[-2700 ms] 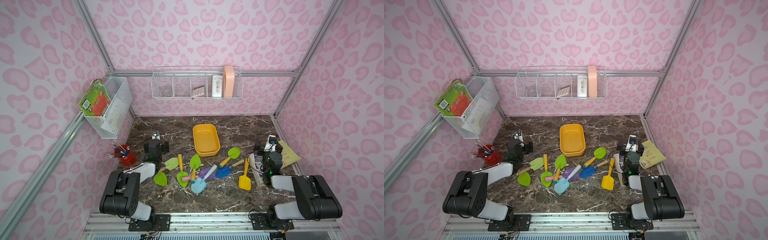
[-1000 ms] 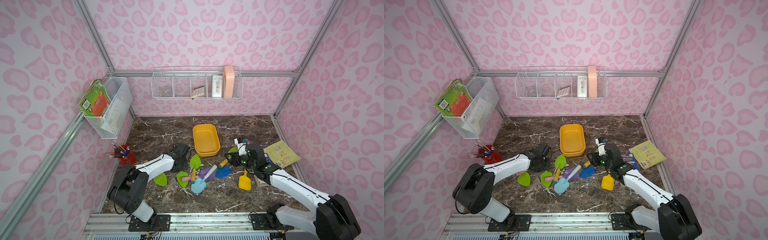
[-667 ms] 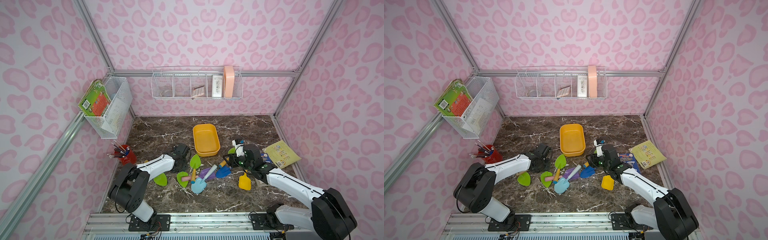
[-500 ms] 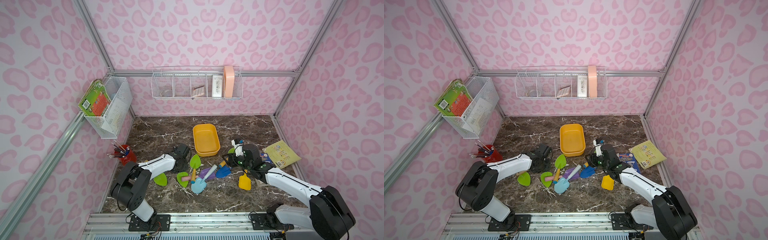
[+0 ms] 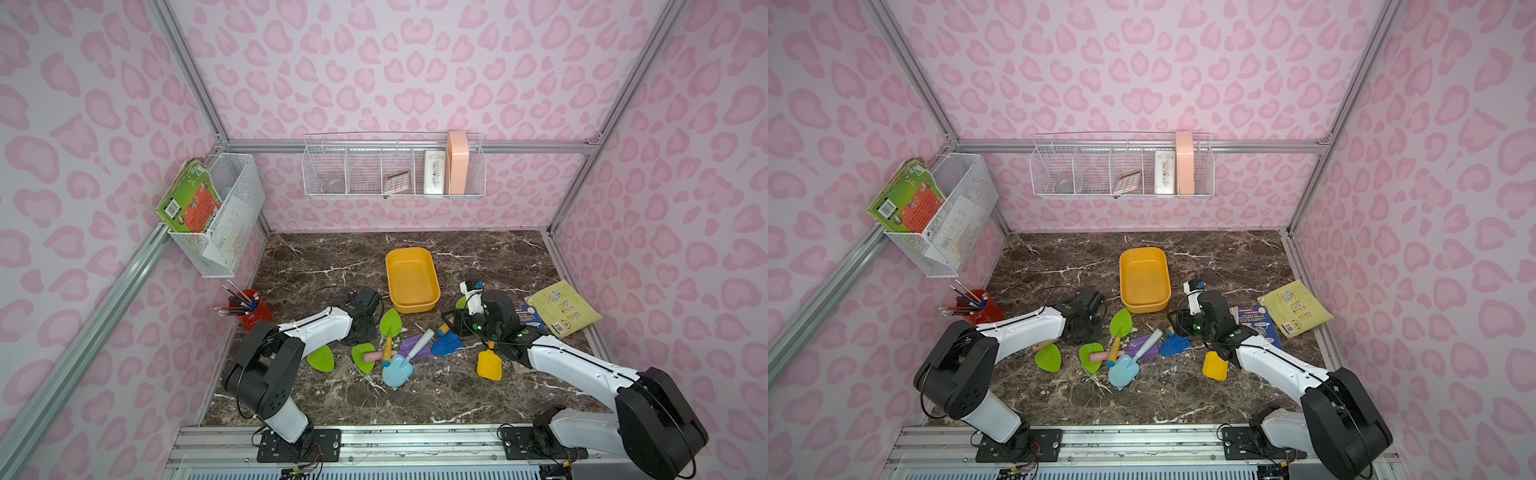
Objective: Put the shovel into the storage box
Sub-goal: Pick up the shovel from the center of the board, then adjust the storage box at the center of the board.
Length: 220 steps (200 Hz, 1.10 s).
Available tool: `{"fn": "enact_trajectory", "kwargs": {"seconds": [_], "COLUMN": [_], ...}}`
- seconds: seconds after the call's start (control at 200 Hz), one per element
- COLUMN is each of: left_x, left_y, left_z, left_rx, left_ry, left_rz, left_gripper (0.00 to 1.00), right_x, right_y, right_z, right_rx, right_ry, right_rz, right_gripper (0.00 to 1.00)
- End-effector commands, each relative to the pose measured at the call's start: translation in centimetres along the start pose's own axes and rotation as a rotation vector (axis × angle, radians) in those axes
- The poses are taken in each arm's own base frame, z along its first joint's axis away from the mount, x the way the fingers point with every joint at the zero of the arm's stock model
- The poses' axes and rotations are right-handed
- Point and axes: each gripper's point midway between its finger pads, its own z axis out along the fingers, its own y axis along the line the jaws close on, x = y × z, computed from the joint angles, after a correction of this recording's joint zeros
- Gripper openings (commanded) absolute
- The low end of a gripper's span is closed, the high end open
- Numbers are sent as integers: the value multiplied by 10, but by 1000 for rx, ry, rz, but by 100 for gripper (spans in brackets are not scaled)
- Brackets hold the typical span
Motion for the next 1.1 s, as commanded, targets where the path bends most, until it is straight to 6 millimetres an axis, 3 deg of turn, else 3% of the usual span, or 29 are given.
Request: {"fn": "enact_trajectory", "kwargs": {"seconds": [0.0, 0.661, 0.896, 1.096], "left_x": [-6, -43, -60, -75], "left_y": [4, 21, 10, -16], "left_z": [-7, -50, -80, -100], "left_rx": [-32, -164, -106, -7], "left_ry": [-17, -141, -190, -208], "left_rz": [42, 142, 144, 134], "left_gripper": [12, 8, 8, 8], "right_x": [-4, 0, -6, -16], "right_y": [0, -2, 0, 2], "right_z": [-1, -1, -1, 0], "right_rx": [2, 9, 12, 22], "right_ry": [-24, -21, -31, -45], "right_rz": [-3, 1, -10, -33], "right_gripper": [50, 50, 51, 53]}}
